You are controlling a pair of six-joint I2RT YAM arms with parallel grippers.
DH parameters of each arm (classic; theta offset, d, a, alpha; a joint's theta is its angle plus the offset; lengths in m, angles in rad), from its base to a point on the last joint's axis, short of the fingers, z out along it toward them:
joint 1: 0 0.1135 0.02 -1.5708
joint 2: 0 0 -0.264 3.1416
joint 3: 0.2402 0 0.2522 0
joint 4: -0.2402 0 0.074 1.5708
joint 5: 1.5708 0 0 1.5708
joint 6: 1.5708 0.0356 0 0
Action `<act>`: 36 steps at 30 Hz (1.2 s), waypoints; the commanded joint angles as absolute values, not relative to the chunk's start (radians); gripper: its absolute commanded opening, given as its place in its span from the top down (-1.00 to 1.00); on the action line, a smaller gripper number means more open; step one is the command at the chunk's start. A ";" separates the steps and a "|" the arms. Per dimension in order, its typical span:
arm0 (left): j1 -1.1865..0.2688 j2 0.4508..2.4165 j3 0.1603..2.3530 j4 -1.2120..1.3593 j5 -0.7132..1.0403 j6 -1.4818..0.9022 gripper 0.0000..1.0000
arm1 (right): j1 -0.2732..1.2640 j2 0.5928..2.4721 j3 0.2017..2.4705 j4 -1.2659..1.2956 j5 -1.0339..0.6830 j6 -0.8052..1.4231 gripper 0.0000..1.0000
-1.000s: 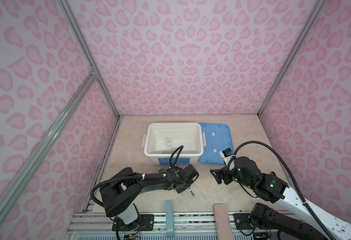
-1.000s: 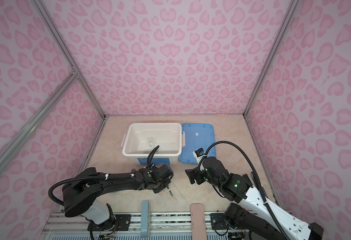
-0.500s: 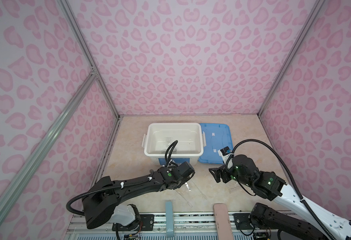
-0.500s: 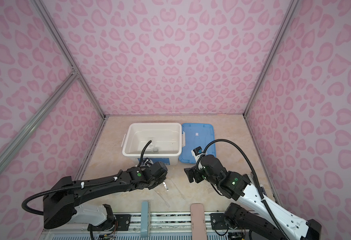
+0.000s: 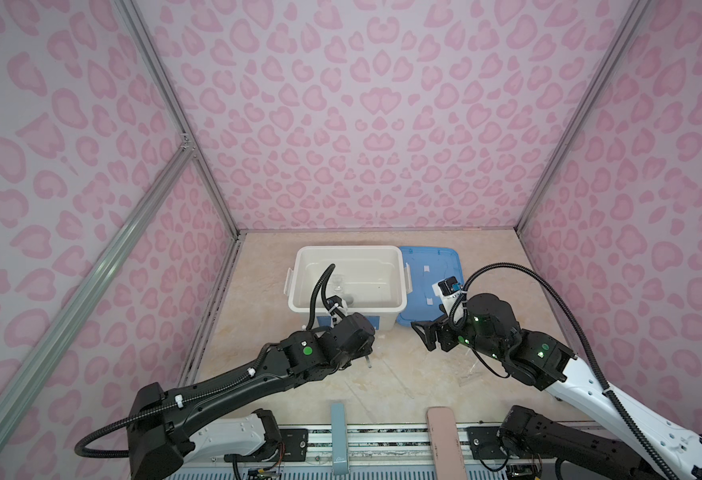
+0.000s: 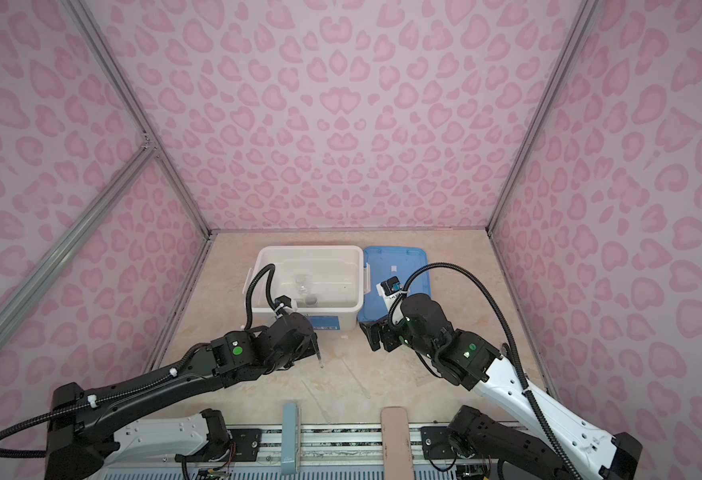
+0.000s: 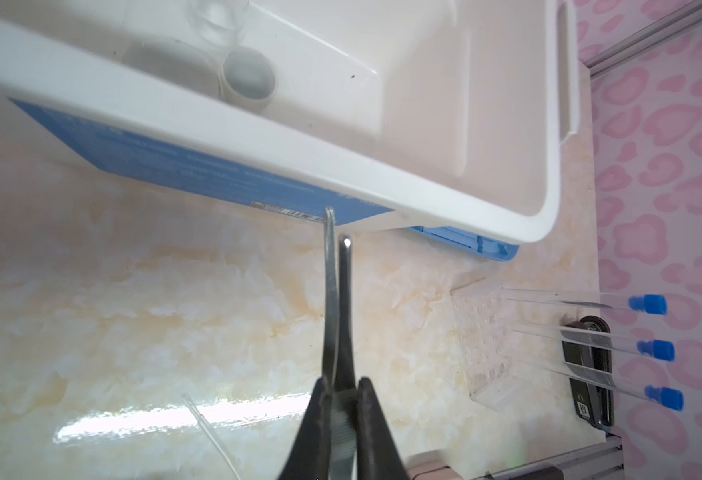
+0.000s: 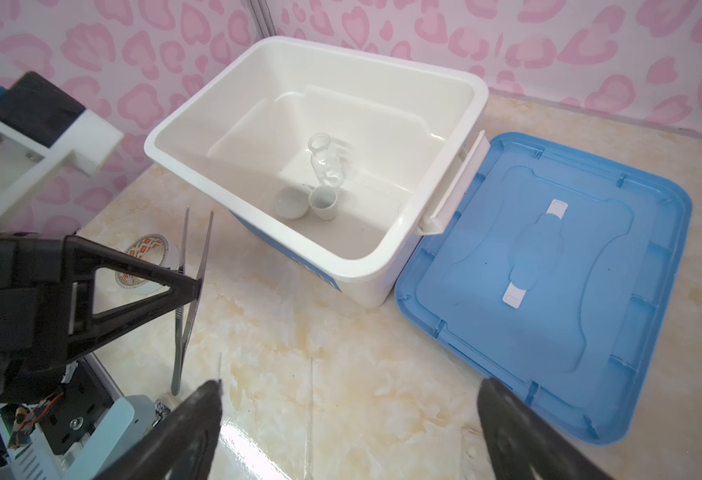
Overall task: Organize the chemistry lab equipment
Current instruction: 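Lift the tweezers with the left gripper and carry them over the box, then lower the tweezers into the box beside the cups and open the left gripper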
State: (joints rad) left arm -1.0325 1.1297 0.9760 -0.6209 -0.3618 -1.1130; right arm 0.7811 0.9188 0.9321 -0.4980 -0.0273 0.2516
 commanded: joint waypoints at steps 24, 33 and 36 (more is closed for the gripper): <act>-0.580 1.874 1.751 -0.697 -0.042 -0.394 0.97 | 0.617 1.333 1.241 -0.317 -0.211 0.251 -0.92; -0.566 1.998 1.738 -0.679 -0.129 -0.410 0.97 | 0.602 1.380 1.215 -0.218 -0.333 0.250 -0.91; -0.566 2.014 1.717 -0.652 -0.099 -0.397 0.97 | 0.594 1.388 1.196 -0.192 -0.350 0.253 -0.90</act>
State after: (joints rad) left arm -0.5686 1.9972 1.7325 -0.6926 -0.0978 -0.4149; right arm 0.6003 1.3796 1.2125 -0.2405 -0.3340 0.2573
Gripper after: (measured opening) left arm 0.122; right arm 0.953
